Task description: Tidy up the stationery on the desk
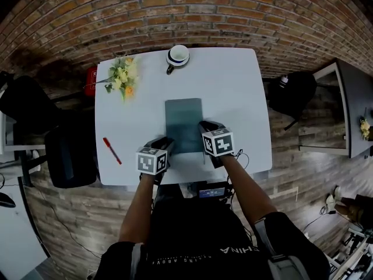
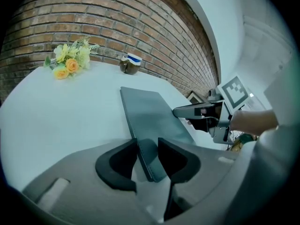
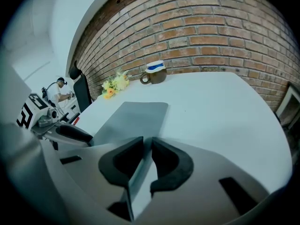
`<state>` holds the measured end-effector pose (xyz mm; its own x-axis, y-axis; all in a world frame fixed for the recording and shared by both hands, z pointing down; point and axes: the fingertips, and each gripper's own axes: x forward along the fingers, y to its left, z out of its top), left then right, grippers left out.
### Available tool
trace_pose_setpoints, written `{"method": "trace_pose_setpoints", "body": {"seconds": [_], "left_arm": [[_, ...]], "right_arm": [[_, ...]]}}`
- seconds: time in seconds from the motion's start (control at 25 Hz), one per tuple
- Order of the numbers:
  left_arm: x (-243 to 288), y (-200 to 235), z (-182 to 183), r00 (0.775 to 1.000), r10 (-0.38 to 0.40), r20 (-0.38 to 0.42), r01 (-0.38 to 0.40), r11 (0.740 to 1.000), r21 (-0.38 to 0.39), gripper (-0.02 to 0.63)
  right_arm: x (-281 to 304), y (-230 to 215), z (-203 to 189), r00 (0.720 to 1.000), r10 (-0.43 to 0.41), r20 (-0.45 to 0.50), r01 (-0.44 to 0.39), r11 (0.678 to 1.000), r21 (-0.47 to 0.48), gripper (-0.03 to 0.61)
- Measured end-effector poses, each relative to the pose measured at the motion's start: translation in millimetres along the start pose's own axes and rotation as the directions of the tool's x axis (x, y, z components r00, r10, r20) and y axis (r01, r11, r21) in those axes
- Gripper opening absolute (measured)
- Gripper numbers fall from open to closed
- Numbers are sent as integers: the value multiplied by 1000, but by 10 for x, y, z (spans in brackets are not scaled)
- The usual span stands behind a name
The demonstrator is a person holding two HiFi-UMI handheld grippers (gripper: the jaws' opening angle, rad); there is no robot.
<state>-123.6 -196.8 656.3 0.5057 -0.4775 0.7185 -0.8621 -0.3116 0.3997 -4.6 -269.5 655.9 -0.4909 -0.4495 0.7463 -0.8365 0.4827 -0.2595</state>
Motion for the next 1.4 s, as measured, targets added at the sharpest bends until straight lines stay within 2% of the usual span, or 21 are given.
{"method": "trace_pose_setpoints", "body": {"seconds": [0.12, 0.2, 0.44, 0.56, 0.72, 0.76, 0.84, 1.08, 1.4], "left_arm": [[-50, 82, 57, 999, 41, 13, -41, 999, 26, 149], [-64, 148, 122, 997, 66, 28, -67, 997, 34, 149], [77, 143, 297, 999, 35, 19, -36, 996, 76, 168], [142, 130, 294, 1000, 31, 0, -31, 995, 93, 178], [160, 135, 295, 999, 34, -4, -34, 994, 104, 178], [165, 132, 296, 999, 35, -6, -34, 994, 109, 178], [171, 118, 299, 999, 35, -11, -34, 992, 118, 178], [191, 114, 291, 999, 32, -20, -29, 991, 133, 178], [186, 135, 277, 999, 31, -23, -28, 992, 126, 176]], "right_arm": [[-2, 8, 0, 1000, 6, 0, -6, 1000, 17, 77], [-10, 21, -2, 1000, 13, 2, -13, 999, 31, 126], [-1, 109, -91, 1000, 6, 7, -7, 996, 91, 198], [13, 141, -124, 999, -30, 22, 27, 993, 114, 209], [25, 148, -109, 996, -84, 42, 78, 987, 138, 208], [27, 156, -108, 995, -93, 45, 86, 986, 143, 186], [26, 160, -113, 993, -105, 50, 96, 984, 153, 184], [31, 146, -124, 995, -86, 48, 76, 981, 176, 179], [-102, 143, -29, 994, -83, 76, 67, 980, 190, 109]]}}
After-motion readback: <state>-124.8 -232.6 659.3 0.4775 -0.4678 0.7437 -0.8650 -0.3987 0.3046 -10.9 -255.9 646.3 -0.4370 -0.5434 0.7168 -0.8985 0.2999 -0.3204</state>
